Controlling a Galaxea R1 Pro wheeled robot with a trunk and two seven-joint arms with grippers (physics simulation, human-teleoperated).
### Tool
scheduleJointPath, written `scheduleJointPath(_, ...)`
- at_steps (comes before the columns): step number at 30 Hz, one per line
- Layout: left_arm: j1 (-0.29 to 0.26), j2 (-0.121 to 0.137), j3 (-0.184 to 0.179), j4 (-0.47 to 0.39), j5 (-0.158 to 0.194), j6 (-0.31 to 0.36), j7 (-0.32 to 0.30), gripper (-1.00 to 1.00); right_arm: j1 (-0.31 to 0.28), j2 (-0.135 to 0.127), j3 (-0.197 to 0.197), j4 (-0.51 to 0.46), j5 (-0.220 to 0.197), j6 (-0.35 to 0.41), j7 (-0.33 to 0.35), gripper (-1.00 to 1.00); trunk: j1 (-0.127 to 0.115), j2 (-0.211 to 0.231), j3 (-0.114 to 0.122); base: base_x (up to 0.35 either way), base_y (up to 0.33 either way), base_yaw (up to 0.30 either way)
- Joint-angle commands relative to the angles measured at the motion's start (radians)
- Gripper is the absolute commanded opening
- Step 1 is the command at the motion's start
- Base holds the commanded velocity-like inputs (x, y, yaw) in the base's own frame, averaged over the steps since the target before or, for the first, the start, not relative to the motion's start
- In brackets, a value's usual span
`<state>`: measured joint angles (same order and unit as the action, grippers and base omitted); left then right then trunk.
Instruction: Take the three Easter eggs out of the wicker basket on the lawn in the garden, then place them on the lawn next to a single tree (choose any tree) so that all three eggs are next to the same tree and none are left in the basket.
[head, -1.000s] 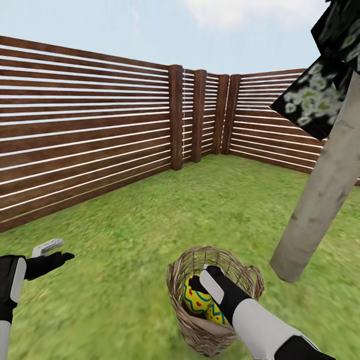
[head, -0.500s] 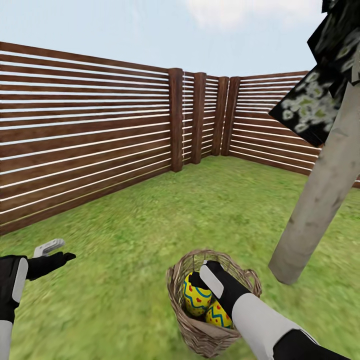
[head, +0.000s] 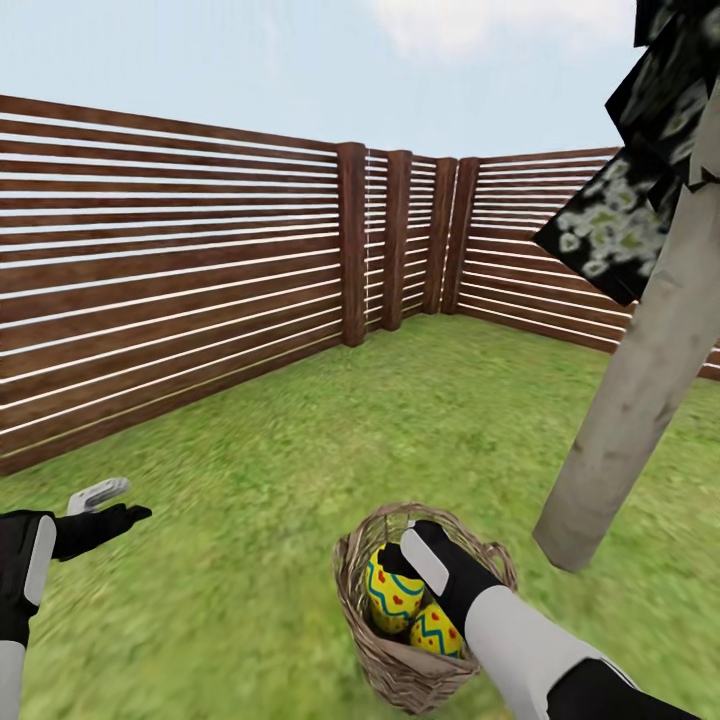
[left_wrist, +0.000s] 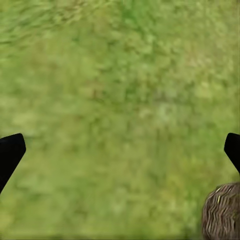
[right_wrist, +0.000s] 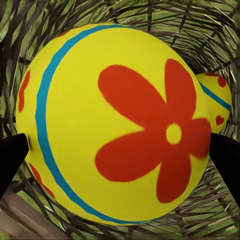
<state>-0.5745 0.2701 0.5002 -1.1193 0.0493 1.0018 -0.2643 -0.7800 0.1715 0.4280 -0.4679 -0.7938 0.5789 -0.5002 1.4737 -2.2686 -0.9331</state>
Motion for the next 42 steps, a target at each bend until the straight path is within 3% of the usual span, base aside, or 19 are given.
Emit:
scheduleJointPath(1, -0.001, 0.000, 0.001, -0.001, 0.004, 0.006, 0.001, 1.00, -0.001, -0.001, 0.007, -0.002, -0.011, 0.001, -0.009, -1.00, -0.004, 0.007, 0.002, -0.042, 0.000, 0.000)
scheduleJointPath(23, -0.001, 0.000, 0.001, -0.001, 0.004, 0.006, 0.001, 1.00, -0.001, -0.003, 0.006, -0.003, -0.010, -0.003, -0.009, -1.00, -0.088, 0.161, 0.071, -0.065, 0.000, 0.000)
scheduleJointPath(30, -0.001, -0.001, 0.001, -0.001, 0.004, 0.006, 0.001, 1.00, -0.001, -0.019, 0.006, -0.013, -0.015, 0.001, -0.009, -1.00, -0.115, 0.210, 0.093, 0.000, 0.000, 0.000)
scheduleJointPath(35, -0.001, 0.000, 0.001, -0.001, 0.004, 0.005, 0.001, 1.00, -0.001, -0.021, 0.006, -0.082, -0.012, 0.093, -0.036, -1.00, -0.134, 0.245, 0.109, 0.000, 0.000, 0.000)
scheduleJointPath(39, -0.001, 0.000, 0.001, -0.001, 0.004, 0.006, 0.001, 1.00, -0.001, -0.023, 0.001, -0.094, -0.017, 0.104, -0.076, -1.00, -0.150, 0.273, 0.121, -0.087, 0.000, 0.000)
scheduleJointPath(42, -0.001, 0.000, 0.001, -0.001, 0.004, 0.006, 0.001, 1.00, -0.001, -0.023, -0.025, -0.095, -0.018, 0.105, -0.081, -1.00, -0.161, 0.294, 0.131, -0.207, 0.000, 0.000)
